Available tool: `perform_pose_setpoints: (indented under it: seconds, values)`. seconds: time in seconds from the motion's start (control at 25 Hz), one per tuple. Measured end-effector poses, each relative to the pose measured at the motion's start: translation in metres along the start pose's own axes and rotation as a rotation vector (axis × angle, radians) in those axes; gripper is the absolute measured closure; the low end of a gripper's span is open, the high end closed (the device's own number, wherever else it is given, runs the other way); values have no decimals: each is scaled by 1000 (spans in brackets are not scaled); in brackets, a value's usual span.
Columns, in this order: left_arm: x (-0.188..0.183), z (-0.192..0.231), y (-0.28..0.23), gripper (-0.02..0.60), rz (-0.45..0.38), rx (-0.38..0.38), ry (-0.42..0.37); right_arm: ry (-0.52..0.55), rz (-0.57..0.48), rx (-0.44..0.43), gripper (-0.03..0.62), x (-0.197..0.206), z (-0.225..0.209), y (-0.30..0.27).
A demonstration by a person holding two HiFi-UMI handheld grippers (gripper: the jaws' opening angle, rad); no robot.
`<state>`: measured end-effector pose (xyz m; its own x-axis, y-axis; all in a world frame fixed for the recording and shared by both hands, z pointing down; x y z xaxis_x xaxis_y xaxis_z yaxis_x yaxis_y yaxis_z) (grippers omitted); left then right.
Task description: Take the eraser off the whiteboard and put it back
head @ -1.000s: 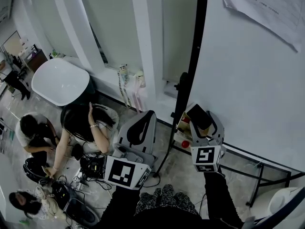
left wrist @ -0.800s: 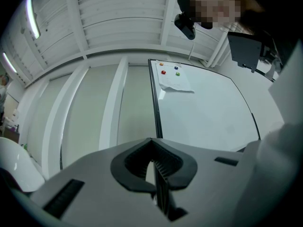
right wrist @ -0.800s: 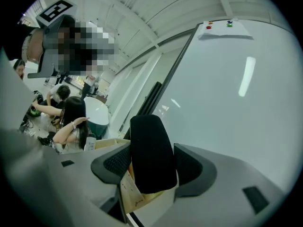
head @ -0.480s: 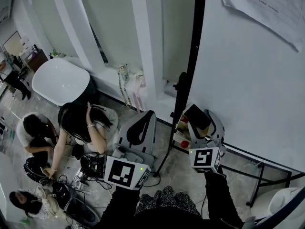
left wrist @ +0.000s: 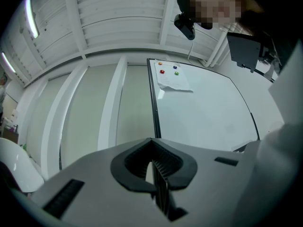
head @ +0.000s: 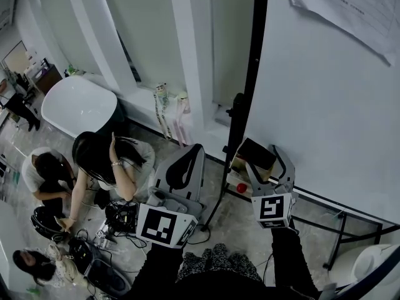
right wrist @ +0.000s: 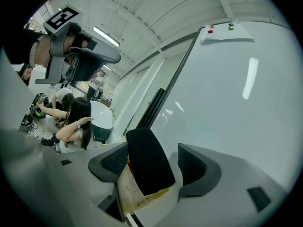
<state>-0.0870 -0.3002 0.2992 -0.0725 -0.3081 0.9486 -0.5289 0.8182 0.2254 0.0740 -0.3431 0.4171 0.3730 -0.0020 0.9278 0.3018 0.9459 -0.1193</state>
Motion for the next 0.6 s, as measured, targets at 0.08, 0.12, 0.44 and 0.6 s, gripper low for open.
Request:
perform_pose_setpoints:
  seconds: [0.08, 0.12, 0.44, 0.6]
  values:
    - [0, -1, 0, 580, -1, 2, 2, 28, 40, -4, 281, 5, 1, -2]
    - [0, -1, 0, 580, -2, 4, 3, 57, 56, -4, 281, 7, 3, -2]
    - [1, -1, -1, 580, -10, 5, 15, 39, 46, -8, 281, 9, 1, 5]
    - [1, -3, -2, 580, -12, 10, 17, 8, -5, 11, 281, -3, -4, 10]
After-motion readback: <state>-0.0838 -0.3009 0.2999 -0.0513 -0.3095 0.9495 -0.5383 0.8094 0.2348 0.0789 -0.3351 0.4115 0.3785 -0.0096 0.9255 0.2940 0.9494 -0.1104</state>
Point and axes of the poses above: the fingertips, and each gripper's own axes: y backward along the fingers, z to its left, x out of its underside, the point moved 2 cm from there along y, backward along the fingers, and after that the axes turned 8 degrees about -y, right-handed, at the moved point
